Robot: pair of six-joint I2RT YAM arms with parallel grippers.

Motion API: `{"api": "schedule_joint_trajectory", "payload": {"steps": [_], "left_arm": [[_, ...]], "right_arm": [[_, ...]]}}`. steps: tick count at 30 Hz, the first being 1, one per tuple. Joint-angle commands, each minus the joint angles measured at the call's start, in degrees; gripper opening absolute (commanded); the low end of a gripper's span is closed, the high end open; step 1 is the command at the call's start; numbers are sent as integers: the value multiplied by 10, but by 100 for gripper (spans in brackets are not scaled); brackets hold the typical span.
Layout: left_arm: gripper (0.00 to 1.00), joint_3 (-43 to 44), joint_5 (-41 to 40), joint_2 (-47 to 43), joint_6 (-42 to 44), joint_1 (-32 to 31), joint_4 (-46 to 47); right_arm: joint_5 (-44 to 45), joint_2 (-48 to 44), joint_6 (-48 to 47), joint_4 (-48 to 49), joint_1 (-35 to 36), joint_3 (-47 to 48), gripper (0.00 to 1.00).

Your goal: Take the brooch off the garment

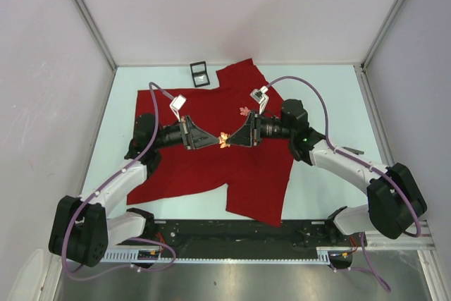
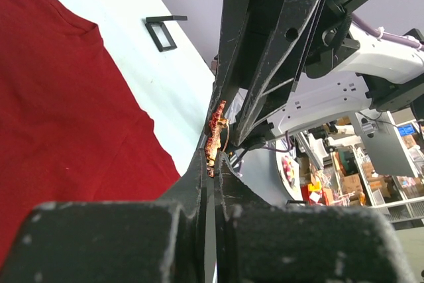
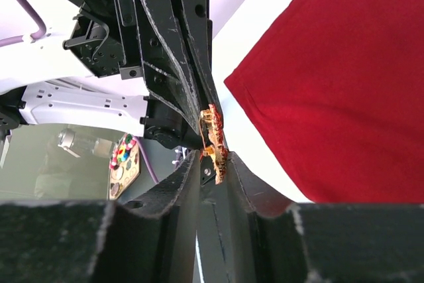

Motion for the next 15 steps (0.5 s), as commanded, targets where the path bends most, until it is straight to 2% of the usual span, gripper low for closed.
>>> {"api": "schedule_joint_trajectory", "payload": {"steps": [1, 6, 11, 14, 15], "left_arm": [[1, 17, 22, -7, 12, -5, 18], [0, 20, 24, -10, 14, -6, 15], [0, 20, 23, -11, 20, -6, 7], [0, 23, 8, -14, 30, -6, -7], [0, 26, 2, -18, 36, -6, -28]], "right_arm": [[4, 0, 2, 34, -2, 19, 26], [11, 5, 3, 36, -2, 19, 19], [13, 5, 1, 29, -2, 19, 18], [28, 0, -7, 8, -3, 19, 26], [37, -1, -10, -4, -3, 19, 34]]}}
